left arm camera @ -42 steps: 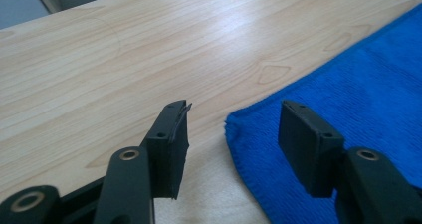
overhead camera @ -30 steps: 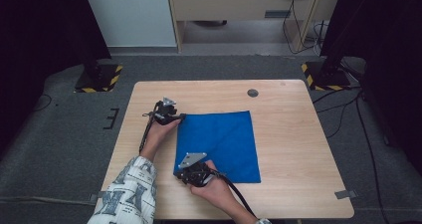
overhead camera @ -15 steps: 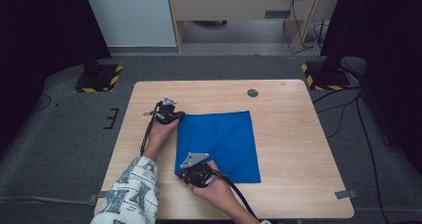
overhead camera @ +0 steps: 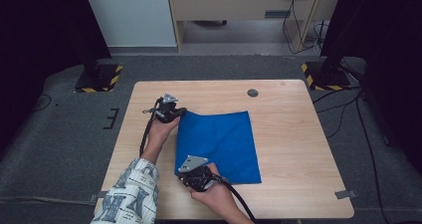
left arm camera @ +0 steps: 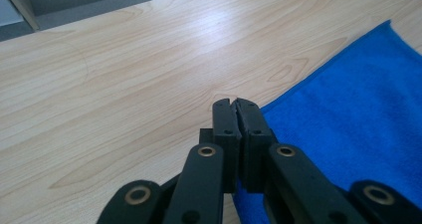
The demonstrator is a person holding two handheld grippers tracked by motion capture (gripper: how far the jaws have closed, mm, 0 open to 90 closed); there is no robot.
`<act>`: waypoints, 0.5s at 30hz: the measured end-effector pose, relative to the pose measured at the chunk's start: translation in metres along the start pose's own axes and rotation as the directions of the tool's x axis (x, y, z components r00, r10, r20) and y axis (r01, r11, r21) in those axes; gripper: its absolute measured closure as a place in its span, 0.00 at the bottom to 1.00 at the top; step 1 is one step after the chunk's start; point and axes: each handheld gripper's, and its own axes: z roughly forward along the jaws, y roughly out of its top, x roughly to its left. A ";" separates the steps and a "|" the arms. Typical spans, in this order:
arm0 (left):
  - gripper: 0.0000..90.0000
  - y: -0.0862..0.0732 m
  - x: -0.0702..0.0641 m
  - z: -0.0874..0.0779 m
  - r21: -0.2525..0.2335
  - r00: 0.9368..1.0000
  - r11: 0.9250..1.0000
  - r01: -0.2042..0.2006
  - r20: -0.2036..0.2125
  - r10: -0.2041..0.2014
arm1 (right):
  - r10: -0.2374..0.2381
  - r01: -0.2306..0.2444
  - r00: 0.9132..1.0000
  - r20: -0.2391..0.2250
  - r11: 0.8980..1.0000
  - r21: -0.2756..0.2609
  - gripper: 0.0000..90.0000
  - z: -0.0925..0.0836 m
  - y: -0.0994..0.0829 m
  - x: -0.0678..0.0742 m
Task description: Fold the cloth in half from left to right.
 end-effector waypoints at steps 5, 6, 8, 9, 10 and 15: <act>0.98 0.004 0.000 -0.005 -0.005 1.000 1.000 -0.006 -0.007 0.006 | 0.012 -0.012 1.000 0.004 0.999 -0.030 0.97 -0.005 0.004 0.005; 0.98 0.007 0.002 -0.008 -0.014 1.000 1.000 -0.002 -0.012 0.002 | 0.007 -0.007 1.000 0.004 0.999 -0.034 0.97 -0.005 0.006 0.006; 0.98 0.010 0.004 -0.012 -0.020 1.000 1.000 -0.003 -0.024 0.003 | 0.006 -0.006 1.000 0.006 0.999 -0.045 0.97 -0.006 0.008 0.008; 0.98 0.012 0.006 -0.014 -0.024 1.000 1.000 0.002 -0.027 -0.002 | 0.006 -0.005 1.000 0.006 0.999 -0.047 0.97 -0.005 0.009 0.009; 0.98 0.013 0.007 -0.016 -0.026 0.999 1.000 0.001 -0.035 -0.002 | 0.007 -0.007 1.000 0.005 0.999 -0.051 0.97 -0.005 0.009 0.010; 0.98 0.016 0.011 -0.020 -0.034 0.999 0.999 0.002 -0.036 -0.003 | 0.002 -0.002 1.000 0.006 0.999 -0.054 0.97 -0.002 0.009 0.016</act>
